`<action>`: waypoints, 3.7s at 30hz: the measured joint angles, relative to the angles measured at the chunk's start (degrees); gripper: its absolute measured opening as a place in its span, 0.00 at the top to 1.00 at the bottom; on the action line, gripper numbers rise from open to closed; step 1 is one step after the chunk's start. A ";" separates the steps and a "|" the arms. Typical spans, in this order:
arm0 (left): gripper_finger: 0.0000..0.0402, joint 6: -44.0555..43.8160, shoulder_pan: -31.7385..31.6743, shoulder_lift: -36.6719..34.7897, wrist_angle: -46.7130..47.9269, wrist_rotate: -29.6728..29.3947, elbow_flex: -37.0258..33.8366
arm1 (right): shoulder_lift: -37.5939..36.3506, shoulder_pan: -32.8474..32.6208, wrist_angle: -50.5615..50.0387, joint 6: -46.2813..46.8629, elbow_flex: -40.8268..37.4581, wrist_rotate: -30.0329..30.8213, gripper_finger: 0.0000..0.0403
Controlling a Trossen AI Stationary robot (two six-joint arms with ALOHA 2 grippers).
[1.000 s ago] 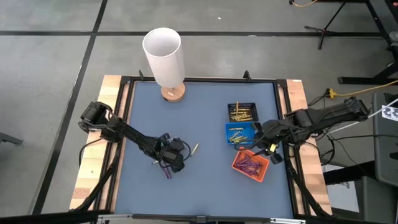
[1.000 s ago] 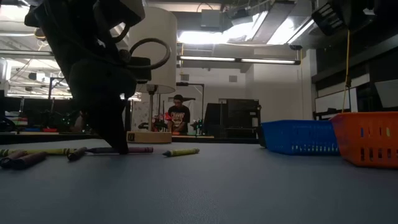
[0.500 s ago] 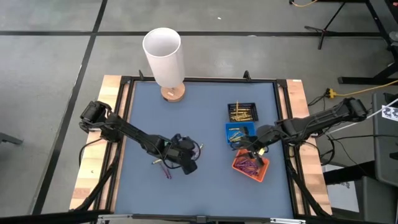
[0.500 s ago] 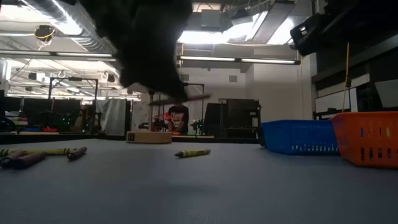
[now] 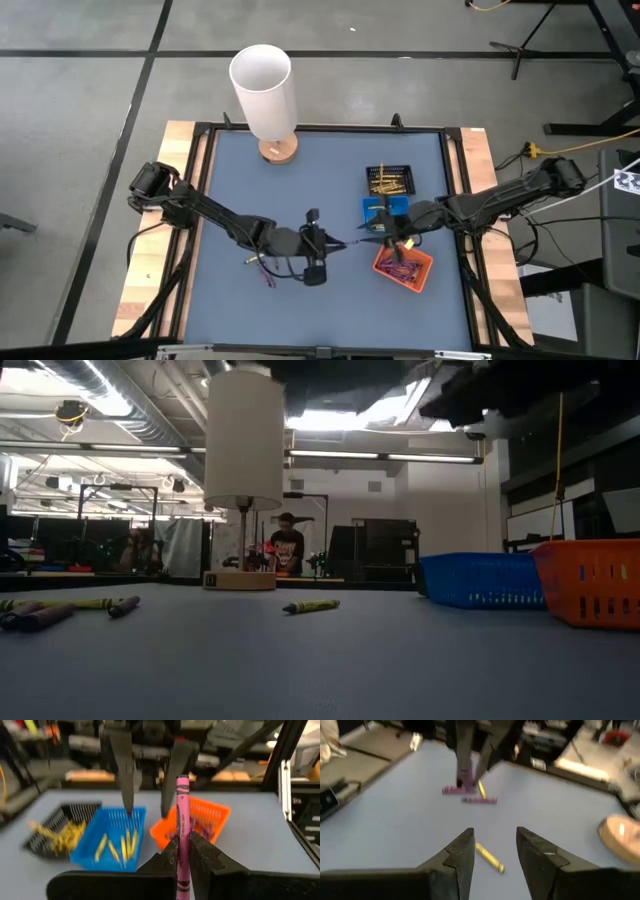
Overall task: Sort crayons
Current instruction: Put the purple crayon into the orange bin, then put the green crayon into the blue bin
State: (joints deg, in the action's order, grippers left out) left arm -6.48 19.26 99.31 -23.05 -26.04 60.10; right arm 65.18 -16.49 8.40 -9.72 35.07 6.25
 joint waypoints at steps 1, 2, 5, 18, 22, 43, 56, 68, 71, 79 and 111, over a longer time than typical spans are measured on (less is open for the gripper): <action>0.98 1.63 -0.10 0.00 -1.54 0.00 0.00 | 0.38 0.00 1.77 -0.94 0.00 -0.42 0.64; 0.98 3.00 -0.20 0.00 -2.82 0.00 0.00 | 0.75 0.00 3.61 -1.55 0.00 -0.89 0.64; 0.98 6.02 -0.52 -0.02 -5.12 -0.01 0.00 | 1.53 0.00 8.59 -3.70 0.00 -2.27 0.64; 0.98 7.16 -2.08 -0.04 -5.20 -0.04 0.02 | 1.54 0.00 18.22 -5.81 0.02 -6.41 0.64; 0.98 7.20 -2.18 -0.04 -5.55 -0.04 0.02 | 1.56 0.00 18.19 -5.81 0.02 -5.90 0.64; 0.98 7.24 -2.13 -0.04 -6.45 0.03 0.07 | 1.56 0.02 18.56 -5.81 0.04 -5.43 0.96; 0.96 7.07 -2.16 -0.07 -5.98 -0.04 0.07 | 1.56 0.02 18.40 -5.81 0.04 -4.65 0.92; 0.71 6.06 -2.16 -0.07 0.15 -0.10 0.07 | 0.54 0.01 5.86 -3.86 0.55 -3.75 0.92; 0.67 3.73 -2.23 -0.07 3.23 -0.09 0.07 | -0.34 0.00 -2.60 -1.34 2.29 -3.87 0.91; 0.65 1.93 -2.26 -0.07 7.79 -0.02 0.07 | -0.73 0.00 -29.02 8.82 9.36 -10.75 0.96; 0.67 -3.73 -2.48 -0.07 11.68 -0.02 0.07 | -0.73 -0.02 -49.70 23.19 11.19 -23.87 0.74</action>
State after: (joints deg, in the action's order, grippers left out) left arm -10.22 16.78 99.24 -11.37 -26.06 60.16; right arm 64.45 -16.51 -41.30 13.46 46.26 -17.63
